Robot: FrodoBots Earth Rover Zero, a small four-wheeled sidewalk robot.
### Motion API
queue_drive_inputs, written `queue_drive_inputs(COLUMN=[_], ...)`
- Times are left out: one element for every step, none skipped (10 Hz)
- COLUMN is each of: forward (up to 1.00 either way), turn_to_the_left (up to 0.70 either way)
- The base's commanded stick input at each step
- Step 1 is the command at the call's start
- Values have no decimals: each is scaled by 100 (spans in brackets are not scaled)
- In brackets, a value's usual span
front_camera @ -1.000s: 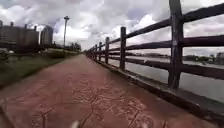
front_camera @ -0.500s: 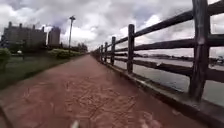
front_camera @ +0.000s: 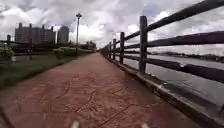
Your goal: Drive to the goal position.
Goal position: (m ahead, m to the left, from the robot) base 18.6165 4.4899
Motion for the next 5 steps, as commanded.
queue_drive_inputs(forward=[70, 70, 70, 70, 70], turn_to_the_left=[0, 0, 0, 0, 0])
